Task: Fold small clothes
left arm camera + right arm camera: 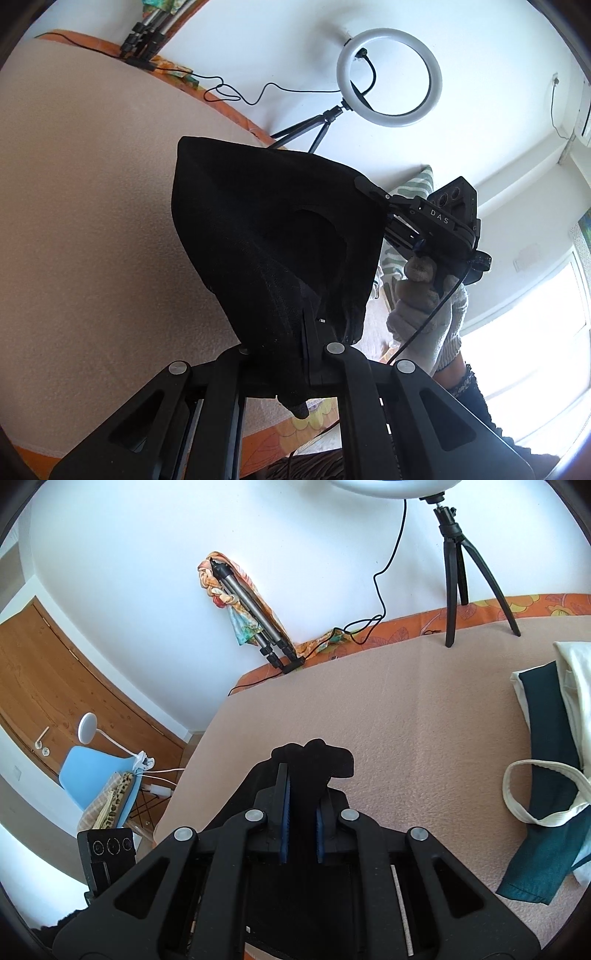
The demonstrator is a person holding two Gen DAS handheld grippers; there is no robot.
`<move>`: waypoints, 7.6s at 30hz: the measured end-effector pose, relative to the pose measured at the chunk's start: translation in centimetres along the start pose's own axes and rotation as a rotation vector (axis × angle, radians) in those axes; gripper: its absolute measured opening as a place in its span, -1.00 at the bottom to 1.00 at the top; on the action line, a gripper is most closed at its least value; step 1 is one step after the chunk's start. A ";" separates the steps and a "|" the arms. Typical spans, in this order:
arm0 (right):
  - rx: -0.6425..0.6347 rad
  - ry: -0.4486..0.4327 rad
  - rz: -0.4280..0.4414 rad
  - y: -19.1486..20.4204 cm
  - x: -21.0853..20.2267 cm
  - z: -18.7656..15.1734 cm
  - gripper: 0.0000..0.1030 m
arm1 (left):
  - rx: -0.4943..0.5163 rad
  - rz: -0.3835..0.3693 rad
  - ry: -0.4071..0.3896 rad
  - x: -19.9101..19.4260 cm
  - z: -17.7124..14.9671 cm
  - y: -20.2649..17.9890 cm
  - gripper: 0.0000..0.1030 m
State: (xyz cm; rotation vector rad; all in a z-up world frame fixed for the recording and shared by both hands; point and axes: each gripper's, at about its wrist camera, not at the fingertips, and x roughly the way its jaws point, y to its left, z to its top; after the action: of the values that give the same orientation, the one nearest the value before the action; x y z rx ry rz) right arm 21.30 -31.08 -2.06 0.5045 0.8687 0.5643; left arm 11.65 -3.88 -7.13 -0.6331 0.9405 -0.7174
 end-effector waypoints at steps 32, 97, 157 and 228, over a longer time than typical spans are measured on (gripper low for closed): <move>0.042 -0.211 -0.210 -18.3 -19.5 10.3 -0.78 | 0.279 -0.158 0.064 21.8 6.1 -16.8 -0.89; 0.122 -0.204 -0.532 -16.9 -24.5 -6.5 0.53 | 0.672 0.278 -0.024 10.7 -0.9 -18.9 0.59; -0.020 -0.464 -0.834 -2.9 -16.2 -13.9 1.00 | 0.748 0.514 -0.082 6.6 -4.8 -14.2 0.97; -0.022 -0.472 -0.835 -1.9 -15.8 -13.7 1.00 | 0.750 0.521 -0.090 6.0 -5.0 -14.2 0.97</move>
State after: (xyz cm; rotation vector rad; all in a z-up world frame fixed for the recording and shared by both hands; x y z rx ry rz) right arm 2.40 -40.21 -1.91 0.2007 0.5434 -0.3051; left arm 5.94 -18.01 -1.66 0.2386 0.6391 -0.5071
